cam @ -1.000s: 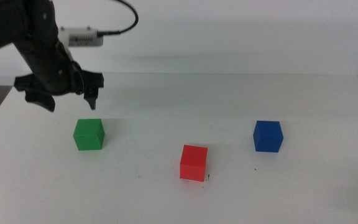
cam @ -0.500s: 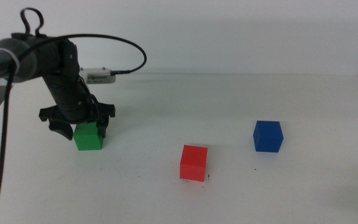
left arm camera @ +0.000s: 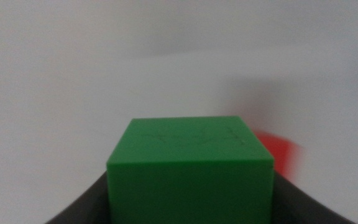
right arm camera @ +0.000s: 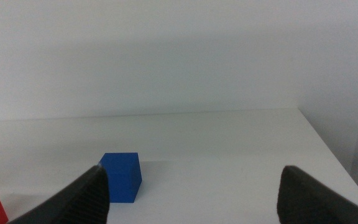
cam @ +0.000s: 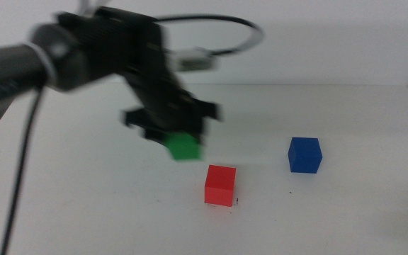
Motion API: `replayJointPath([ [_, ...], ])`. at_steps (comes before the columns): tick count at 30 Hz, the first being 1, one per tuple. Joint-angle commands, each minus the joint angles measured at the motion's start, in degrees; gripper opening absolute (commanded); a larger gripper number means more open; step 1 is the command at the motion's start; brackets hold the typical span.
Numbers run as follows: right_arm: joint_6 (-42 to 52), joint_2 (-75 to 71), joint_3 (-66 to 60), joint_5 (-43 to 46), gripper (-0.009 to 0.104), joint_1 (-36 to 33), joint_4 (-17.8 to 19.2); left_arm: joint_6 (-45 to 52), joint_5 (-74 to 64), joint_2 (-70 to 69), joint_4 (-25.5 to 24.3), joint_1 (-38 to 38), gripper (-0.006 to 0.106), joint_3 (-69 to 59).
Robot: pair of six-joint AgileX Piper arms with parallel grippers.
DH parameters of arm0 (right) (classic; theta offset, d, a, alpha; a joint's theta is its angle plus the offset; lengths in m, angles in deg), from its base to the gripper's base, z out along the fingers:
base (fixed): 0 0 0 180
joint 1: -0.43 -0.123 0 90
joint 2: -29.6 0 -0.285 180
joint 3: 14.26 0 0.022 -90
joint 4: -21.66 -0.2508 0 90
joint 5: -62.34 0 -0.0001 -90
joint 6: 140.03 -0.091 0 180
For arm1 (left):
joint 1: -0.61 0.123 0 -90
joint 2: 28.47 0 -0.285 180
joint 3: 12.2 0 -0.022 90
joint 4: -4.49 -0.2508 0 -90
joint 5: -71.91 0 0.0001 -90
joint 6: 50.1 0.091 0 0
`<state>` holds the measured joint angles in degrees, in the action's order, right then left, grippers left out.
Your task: Stack red cubes first, then green, then blue cubes in a specific spot.
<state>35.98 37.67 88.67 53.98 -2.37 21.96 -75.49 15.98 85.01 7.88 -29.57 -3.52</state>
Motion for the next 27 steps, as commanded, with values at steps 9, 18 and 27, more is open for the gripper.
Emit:
replayJointPath([
  [9, -0.03, -0.28, -0.15, 0.64, 0.093, 0.43, 0.56, -9.14, 4.2, 4.04, -5.56, -11.29, -0.001, -0.01],
  [18, -0.03, -0.28, -0.15, 0.64, 0.093, 0.43, 0.56, -7.21, 6.85, 7.08, -5.03, -11.41, 0.0, -0.01],
  [27, -0.03, -0.28, -0.15, 0.64, 0.093, 0.43, 0.56, -5.5, 6.46, 8.19, -4.08, -11.5, 0.059, -0.01],
])
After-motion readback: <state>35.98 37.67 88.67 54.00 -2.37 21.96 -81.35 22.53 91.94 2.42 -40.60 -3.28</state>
